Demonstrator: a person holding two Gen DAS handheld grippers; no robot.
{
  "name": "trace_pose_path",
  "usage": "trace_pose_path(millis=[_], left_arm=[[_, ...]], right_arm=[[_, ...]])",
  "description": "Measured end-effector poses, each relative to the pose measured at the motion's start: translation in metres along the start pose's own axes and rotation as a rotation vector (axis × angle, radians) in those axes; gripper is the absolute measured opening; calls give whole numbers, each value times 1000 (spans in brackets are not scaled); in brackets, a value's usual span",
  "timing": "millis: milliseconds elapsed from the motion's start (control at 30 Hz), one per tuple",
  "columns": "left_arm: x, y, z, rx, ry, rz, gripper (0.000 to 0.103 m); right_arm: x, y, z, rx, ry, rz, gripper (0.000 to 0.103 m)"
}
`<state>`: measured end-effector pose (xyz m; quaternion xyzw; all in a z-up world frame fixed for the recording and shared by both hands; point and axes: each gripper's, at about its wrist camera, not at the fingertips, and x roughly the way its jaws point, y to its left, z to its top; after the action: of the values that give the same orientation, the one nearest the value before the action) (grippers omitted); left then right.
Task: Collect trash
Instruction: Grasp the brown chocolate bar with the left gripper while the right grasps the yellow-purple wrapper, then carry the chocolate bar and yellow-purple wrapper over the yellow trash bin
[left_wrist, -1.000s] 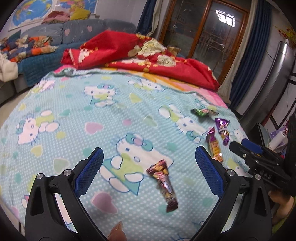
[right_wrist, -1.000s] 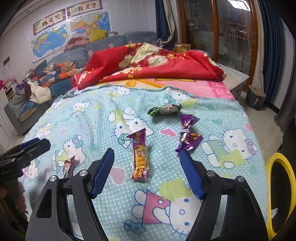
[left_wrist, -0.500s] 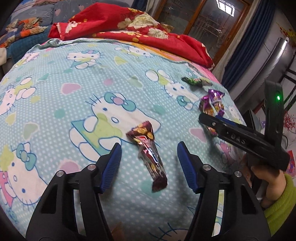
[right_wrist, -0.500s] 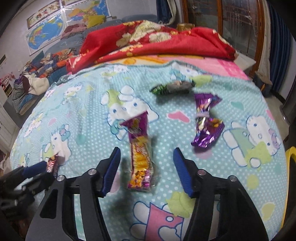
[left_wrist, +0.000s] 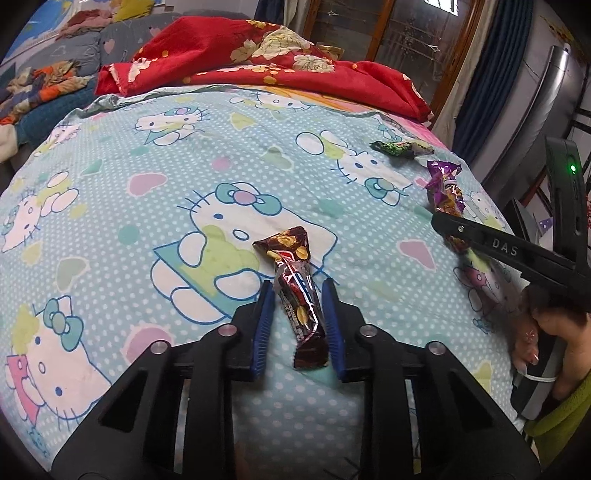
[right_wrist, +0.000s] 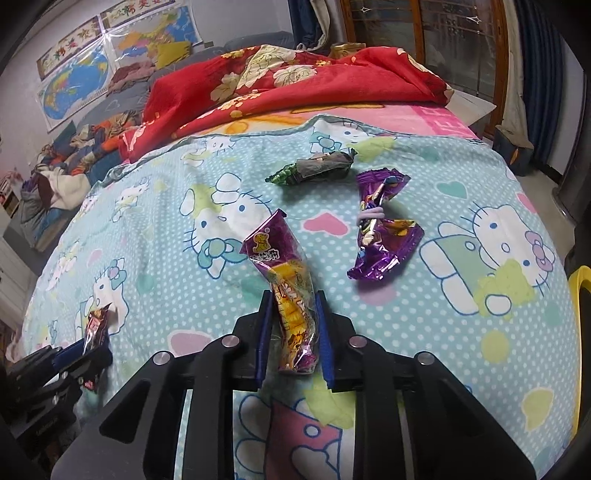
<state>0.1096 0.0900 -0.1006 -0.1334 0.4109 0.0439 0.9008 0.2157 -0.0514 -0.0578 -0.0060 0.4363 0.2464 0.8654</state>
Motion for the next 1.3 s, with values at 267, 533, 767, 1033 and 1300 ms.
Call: trace_pose_path(millis=[267, 533, 767, 1033, 1300], left_arm=[[-5, 2, 4, -22, -3, -37, 11], [-18, -16, 10, 13, -42, -81, 11], [-27, -36, 15, 46, -65, -113, 11], [-33, -54, 18, 71, -80, -141, 11], [-36, -74, 18, 93, -89, -172, 11]], right_arm=[[-13, 2, -10, 1, -8, 26, 20], [-32, 5, -22, -3, -23, 55, 20], [-49, 1, -27, 7, -45, 67, 20], [-68, -11, -28, 38, -83, 61, 20], [-87, -28, -30, 80, -125, 47, 20]])
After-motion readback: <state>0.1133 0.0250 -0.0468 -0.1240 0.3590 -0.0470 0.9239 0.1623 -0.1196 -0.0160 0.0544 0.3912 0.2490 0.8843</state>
